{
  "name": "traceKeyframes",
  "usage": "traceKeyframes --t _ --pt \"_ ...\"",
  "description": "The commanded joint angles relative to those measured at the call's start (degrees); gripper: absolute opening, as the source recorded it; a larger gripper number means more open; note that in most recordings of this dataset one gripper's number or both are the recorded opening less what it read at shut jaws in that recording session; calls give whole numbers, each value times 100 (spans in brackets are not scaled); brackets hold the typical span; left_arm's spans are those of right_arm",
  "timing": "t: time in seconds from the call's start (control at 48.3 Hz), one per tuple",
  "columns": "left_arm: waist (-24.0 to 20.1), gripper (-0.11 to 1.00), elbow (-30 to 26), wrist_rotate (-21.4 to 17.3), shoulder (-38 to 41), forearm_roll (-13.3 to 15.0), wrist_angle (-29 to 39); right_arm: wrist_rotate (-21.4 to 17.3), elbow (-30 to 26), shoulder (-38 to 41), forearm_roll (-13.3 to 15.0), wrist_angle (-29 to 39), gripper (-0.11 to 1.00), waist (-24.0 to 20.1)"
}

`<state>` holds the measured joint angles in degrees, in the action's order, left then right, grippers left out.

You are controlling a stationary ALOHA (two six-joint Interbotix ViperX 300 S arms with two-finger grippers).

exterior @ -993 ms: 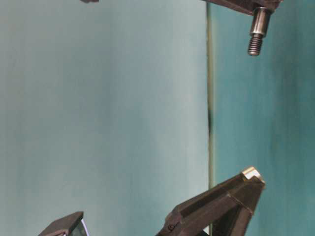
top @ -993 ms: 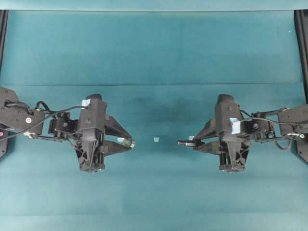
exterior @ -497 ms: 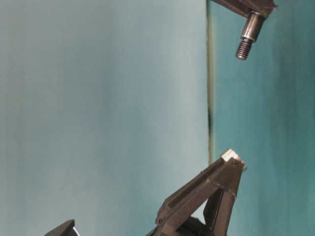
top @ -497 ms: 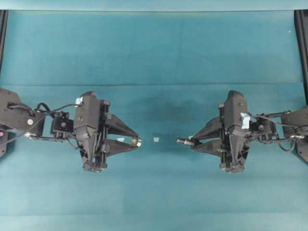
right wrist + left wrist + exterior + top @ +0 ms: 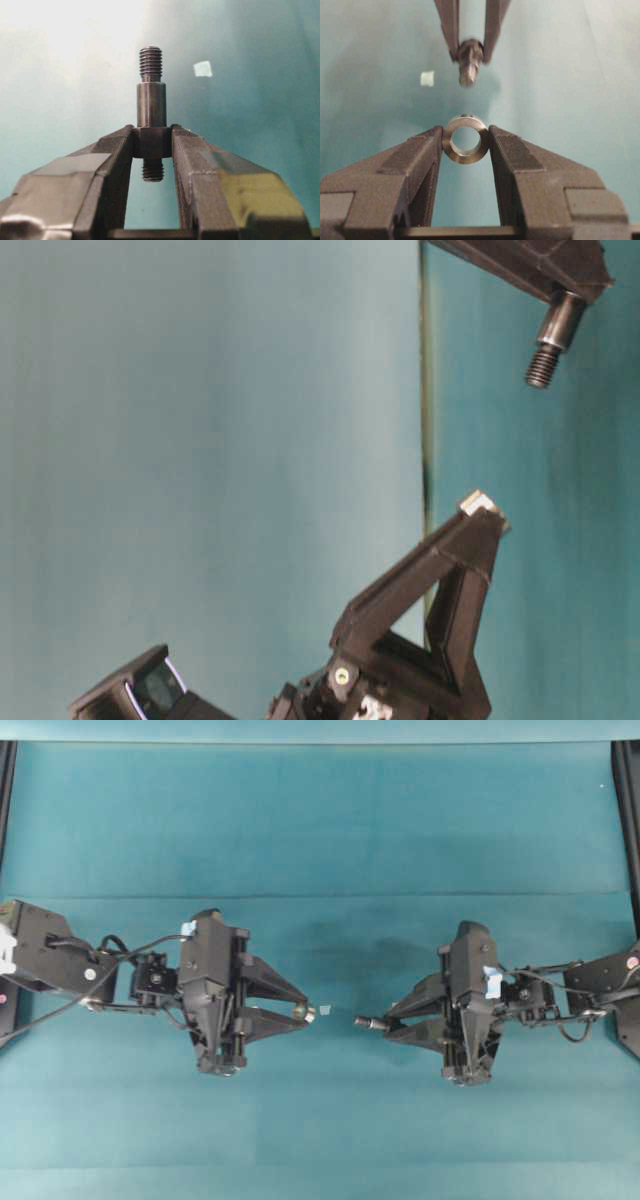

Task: Insert the washer onto the shaft with both hands.
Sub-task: 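Bring both grippers toward the center, pointing shaft tip at washer hole, then push the shaft's threaded end through the washer hole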

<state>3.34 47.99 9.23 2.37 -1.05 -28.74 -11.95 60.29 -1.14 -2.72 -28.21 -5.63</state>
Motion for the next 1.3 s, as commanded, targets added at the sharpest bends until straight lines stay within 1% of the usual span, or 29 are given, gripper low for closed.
traceKeyframes --t 0.0,0.269,0.579,0.952,1.283 --pt "9 38 -132 9 26 -9 -70 -53 -79 -18 0 -114 1 -26" --pt "9 38 -272 26 158 -18 -123 -53 -88 35 -9 -246 1 -26" --pt "18 38 -431 26 325 -9 -167 -53 -202 114 0 -246 1 -26" --pt "44 38 -483 35 369 -18 -211 -53 -352 290 -9 -352 1 -26" --pt "53 38 -519 35 431 -9 -211 -53 -352 308 0 -475 1 -18"
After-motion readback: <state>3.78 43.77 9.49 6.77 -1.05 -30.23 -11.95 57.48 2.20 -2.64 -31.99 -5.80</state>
